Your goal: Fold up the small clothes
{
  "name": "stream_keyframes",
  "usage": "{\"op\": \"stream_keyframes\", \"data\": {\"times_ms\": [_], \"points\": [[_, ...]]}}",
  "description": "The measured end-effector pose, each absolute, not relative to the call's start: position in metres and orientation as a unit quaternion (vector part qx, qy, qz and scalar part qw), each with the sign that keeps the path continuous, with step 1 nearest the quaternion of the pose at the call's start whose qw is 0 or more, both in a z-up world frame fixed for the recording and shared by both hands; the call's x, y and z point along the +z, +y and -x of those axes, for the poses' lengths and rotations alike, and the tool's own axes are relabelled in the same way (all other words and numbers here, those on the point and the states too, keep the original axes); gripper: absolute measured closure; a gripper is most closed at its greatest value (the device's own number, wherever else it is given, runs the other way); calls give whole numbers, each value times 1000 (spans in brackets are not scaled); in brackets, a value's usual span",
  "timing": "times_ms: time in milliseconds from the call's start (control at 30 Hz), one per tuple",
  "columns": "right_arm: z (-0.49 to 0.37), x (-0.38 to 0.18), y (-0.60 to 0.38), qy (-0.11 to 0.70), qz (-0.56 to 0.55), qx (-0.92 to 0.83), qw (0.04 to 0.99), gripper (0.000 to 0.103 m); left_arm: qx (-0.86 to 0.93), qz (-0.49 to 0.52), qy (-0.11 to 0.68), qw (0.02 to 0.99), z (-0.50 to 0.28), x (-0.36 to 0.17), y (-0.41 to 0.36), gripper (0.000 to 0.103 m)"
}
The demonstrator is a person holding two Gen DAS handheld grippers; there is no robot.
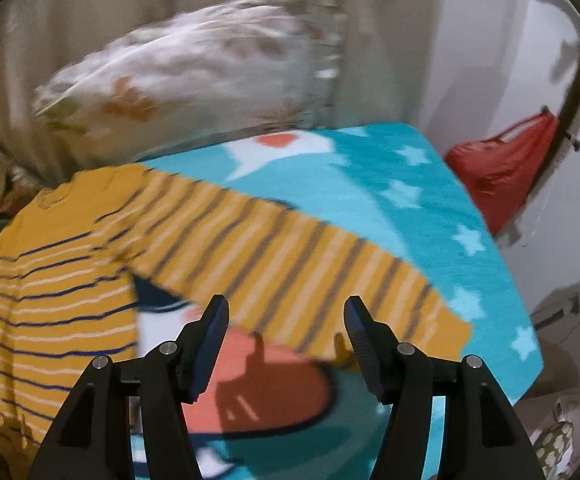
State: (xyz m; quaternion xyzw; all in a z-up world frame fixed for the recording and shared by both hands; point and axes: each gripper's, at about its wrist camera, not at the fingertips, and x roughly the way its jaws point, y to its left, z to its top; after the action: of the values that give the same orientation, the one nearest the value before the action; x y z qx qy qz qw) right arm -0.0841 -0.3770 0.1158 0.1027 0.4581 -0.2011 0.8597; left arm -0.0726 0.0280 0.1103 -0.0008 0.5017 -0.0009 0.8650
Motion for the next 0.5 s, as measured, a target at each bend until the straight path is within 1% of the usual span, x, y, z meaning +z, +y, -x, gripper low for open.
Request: {"op": "stream_keyframes", "data": {"times_ms": [267, 500], "points": [[43, 108, -250, 483, -61, -127, 864, 34, 4, 16, 509, 861, 53, 107, 98, 0], [23, 88, -159, 513, -40, -76, 854, 33, 29, 27, 522, 852, 34, 83, 168, 0]]}}
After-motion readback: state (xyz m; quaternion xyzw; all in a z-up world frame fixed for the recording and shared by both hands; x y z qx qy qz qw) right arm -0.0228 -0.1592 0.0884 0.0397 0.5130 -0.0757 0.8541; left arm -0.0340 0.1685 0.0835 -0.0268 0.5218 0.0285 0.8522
